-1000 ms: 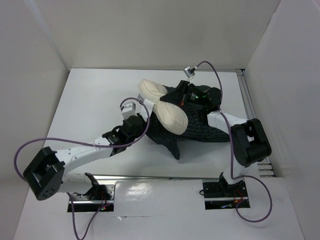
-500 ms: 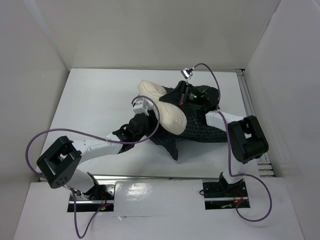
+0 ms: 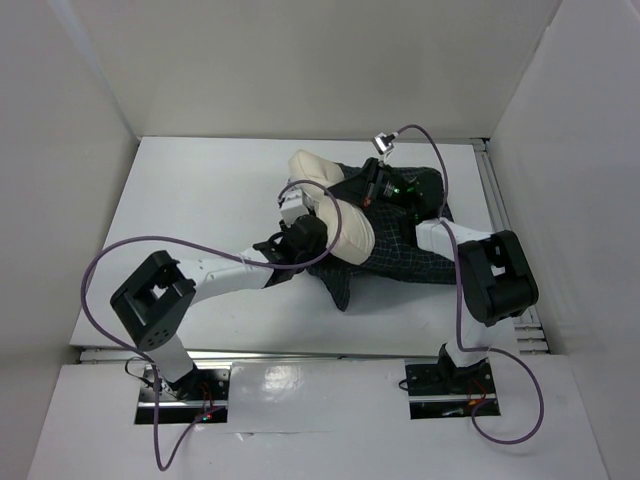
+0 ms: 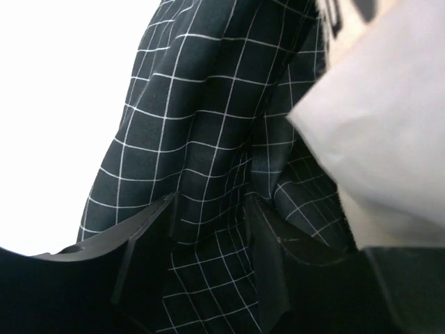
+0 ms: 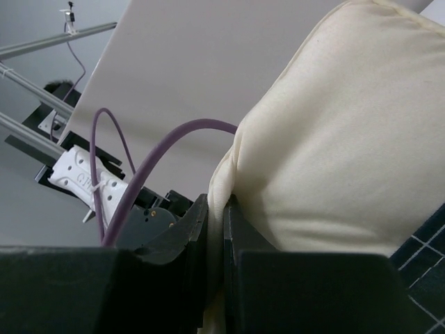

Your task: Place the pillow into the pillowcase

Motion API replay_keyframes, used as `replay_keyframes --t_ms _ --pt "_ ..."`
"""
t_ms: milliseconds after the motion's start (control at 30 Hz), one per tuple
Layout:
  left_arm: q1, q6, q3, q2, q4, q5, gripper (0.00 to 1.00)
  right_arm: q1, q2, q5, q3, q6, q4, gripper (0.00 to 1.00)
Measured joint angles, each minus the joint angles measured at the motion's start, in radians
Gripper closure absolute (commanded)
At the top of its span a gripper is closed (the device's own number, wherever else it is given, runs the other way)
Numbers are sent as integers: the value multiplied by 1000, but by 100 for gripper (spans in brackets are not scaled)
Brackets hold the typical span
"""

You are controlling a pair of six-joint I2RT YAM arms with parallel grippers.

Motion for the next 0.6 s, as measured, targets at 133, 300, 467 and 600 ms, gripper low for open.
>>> replay_keyframes --t_ms 133,300,467,600 --pt "-1 12 -12 16 64 8 33 -6 0 -3 0 4 -7 100" --pt "-3 64 -154 16 256 78 13 -4 0 -12 2 26 -6 100" --pt "-17 47 -73 82 198 70 29 0 0 -25 35 42 -6 100" --pt "-14 14 39 137 124 40 77 -18 0 -9 67 43 -6 100"
